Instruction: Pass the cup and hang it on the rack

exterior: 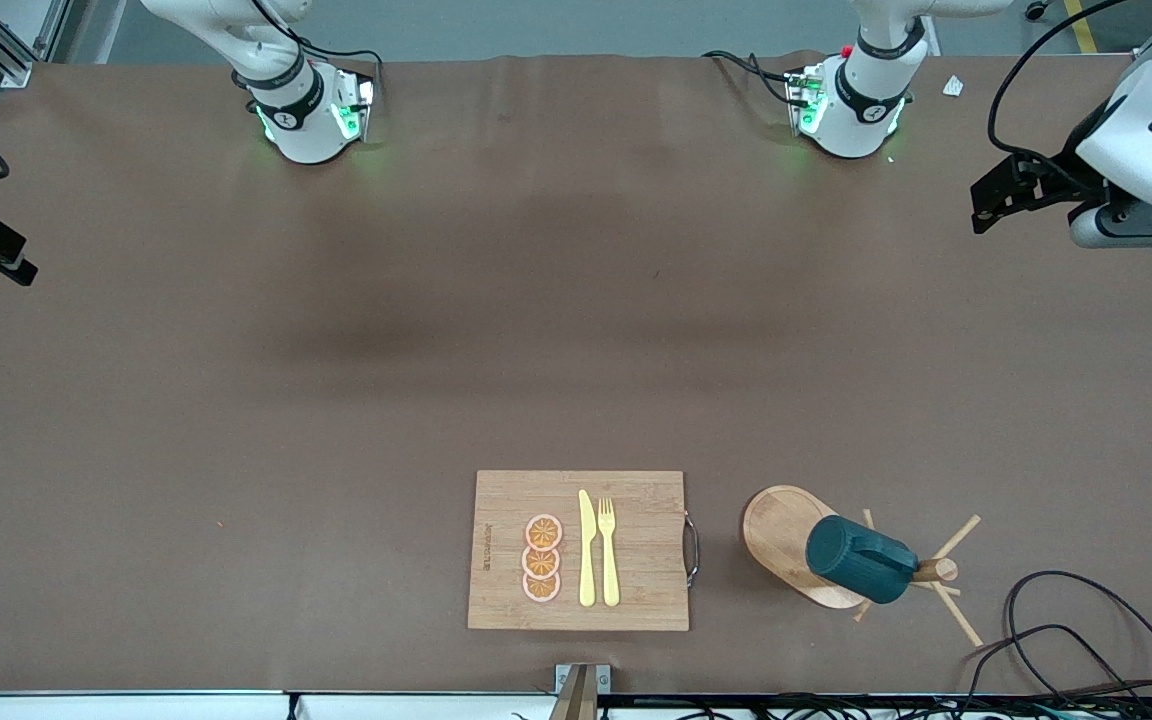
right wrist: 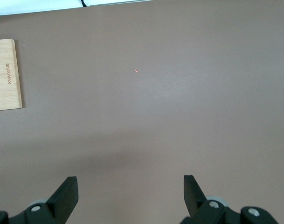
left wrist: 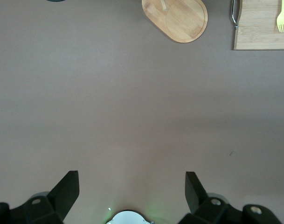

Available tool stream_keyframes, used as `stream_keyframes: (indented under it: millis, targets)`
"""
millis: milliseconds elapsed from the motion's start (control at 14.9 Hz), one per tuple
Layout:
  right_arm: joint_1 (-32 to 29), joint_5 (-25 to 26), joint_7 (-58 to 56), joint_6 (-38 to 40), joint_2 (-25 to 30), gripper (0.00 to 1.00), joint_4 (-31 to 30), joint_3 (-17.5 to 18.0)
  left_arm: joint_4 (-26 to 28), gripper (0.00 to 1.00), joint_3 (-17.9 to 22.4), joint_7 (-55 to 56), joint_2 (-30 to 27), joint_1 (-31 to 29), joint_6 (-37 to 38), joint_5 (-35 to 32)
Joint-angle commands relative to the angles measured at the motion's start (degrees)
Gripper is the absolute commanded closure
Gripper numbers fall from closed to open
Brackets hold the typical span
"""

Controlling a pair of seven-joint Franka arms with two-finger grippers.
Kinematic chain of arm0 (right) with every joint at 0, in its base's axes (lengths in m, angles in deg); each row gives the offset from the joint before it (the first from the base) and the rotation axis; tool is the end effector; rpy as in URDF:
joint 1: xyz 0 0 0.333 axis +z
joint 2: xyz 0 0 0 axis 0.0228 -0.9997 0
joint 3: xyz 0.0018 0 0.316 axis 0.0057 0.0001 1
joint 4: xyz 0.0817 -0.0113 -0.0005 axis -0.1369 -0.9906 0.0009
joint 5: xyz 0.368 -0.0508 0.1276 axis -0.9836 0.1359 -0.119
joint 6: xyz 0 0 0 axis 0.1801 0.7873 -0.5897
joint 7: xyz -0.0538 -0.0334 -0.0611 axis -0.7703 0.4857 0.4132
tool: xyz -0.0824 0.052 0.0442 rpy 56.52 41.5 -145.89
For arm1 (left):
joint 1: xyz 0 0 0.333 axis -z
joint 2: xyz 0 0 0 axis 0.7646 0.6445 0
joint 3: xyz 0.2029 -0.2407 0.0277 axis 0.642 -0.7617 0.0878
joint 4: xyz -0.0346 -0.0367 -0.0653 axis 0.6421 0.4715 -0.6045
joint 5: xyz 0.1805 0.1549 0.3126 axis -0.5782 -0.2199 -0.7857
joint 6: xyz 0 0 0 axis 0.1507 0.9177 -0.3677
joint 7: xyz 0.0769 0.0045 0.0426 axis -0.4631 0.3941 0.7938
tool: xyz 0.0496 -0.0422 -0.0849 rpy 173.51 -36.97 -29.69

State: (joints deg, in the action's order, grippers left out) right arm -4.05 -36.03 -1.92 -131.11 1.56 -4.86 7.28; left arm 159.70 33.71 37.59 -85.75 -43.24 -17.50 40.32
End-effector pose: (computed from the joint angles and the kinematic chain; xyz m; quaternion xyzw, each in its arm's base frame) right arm 0.5497 -0.0455 0.6584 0.9977 -0.0495 0.0470 0.0042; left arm 0.5262 -0.0938 0.6553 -0.9994 0.0108 0.0287 0.0136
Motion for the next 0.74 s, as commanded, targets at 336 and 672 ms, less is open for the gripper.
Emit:
stream_keyframes:
  millis: [336,672]
  targets:
    - [-1.2,-0.6,-0.4,0.6,-0.3,0.0,0.7,0.7,2.0,0.0,0.5,-0.7,-1.9,0.1,-1.2,0.2]
    - [-0.9,-0.6,0.0,0.7,-0.3,0.0,0.7,0.7,2.1,0.0,-0.4,0.1,-2.0,-0.4,-0.3,0.4]
